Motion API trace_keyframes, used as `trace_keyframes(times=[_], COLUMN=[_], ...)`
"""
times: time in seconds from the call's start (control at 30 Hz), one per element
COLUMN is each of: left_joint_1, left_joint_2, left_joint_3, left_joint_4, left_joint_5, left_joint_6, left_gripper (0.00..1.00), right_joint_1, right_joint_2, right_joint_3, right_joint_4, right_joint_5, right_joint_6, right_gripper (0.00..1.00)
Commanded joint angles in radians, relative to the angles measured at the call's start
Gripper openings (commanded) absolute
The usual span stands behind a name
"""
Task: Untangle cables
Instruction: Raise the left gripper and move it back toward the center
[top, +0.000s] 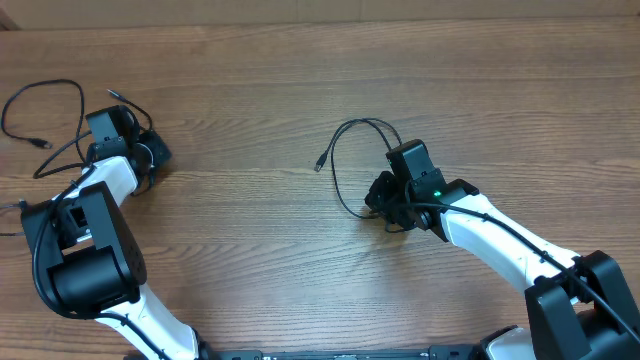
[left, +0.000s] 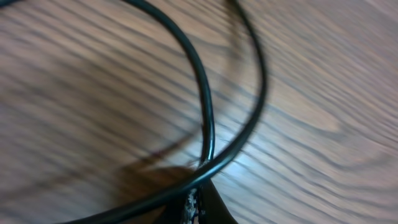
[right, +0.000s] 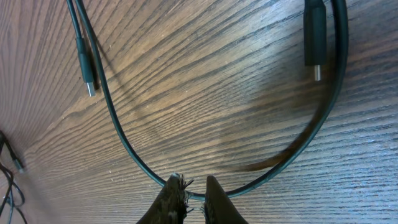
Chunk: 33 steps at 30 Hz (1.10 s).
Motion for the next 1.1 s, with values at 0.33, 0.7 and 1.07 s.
trace_keyframes(times=[0.33,0.7,1.07], left_joint_1=[0.049,0.048,0.021], left_joint_2=[0.034,-0.068,-0.245], left_joint_3=[-0.002,0.046,0.053], left_joint_4=[-0.002,0.089,-0.074], left_joint_5=[-0.196,0.403,0.795], left_joint_6=[0.025,-0.058,-0.242], left_gripper=[0.07,0.27,0.95], right_joint_1=[0.005,0.005,0.005], right_joint_2=[0.002,0.002,0.002], right_joint_3=[-0.008,-0.008,-0.008], right_joint_4=[0.010,0.013,0.021], right_joint_5=[0.010,0.010,0.010], right_joint_6=[0.001,0.001,0.002], right_gripper=[0.11,0.12,0.18])
